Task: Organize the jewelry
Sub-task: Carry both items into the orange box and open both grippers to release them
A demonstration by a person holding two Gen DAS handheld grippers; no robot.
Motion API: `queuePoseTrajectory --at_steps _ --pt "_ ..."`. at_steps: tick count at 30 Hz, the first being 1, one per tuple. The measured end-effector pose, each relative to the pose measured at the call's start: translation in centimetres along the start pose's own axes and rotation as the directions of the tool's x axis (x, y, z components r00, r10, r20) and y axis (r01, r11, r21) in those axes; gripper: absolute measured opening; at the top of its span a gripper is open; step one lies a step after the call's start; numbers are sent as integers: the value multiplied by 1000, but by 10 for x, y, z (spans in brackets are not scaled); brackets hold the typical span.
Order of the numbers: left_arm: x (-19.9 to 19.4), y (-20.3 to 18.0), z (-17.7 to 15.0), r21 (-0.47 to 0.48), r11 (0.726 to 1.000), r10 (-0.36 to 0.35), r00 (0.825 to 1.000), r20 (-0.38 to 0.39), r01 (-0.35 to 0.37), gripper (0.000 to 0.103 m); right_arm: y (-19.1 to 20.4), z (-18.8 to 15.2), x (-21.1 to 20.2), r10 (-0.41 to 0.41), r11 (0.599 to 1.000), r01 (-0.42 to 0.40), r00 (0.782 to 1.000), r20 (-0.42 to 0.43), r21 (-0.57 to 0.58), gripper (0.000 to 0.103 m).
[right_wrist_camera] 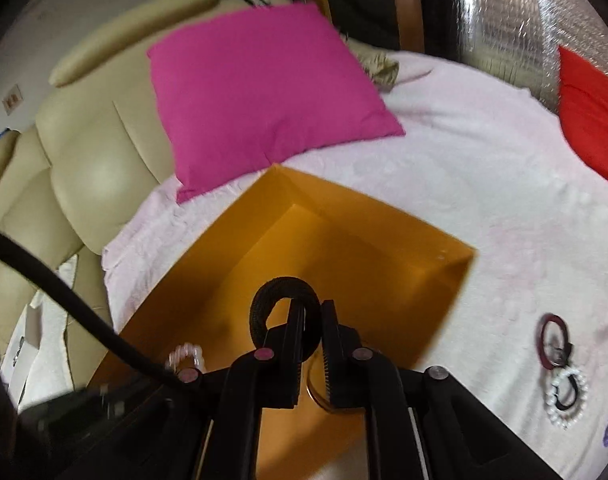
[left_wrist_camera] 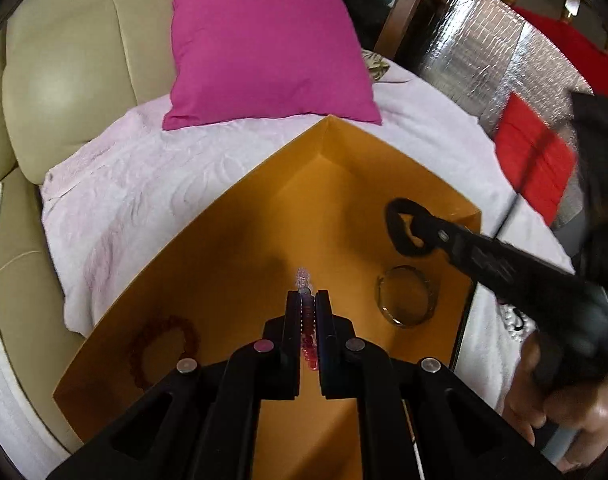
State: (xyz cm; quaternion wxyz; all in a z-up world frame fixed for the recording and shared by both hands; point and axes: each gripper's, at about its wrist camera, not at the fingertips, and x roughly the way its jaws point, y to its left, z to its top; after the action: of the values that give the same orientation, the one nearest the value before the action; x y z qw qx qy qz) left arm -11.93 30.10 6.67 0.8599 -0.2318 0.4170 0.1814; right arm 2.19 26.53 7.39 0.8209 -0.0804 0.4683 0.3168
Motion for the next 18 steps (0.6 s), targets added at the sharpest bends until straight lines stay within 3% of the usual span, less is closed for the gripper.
queuePoseTrajectory --at_steps 2,5,10,14,18 --pt "-2 -5 0 13 999 38 999 15 -38 7 2 7 10 -6 1000 6 1000 -16 16 11" --pt "-3 -9 0 31 997 71 997 29 -72 12 2 18 18 -3 999 4 1000 -28 41 29" --pt "-11 -16 2 48 991 118 988 103 -123 37 -13 17 -17 34 993 -40 998 60 108 36" --pt "-30 -36 -3 74 978 174 956 235 -196 49 -36 -3 -70 40 989 -60 987 155 132 36" --pt "-48 -74 -15 122 970 156 925 347 -210 63 -72 -43 -130 -40 986 2 974 222 167 37"
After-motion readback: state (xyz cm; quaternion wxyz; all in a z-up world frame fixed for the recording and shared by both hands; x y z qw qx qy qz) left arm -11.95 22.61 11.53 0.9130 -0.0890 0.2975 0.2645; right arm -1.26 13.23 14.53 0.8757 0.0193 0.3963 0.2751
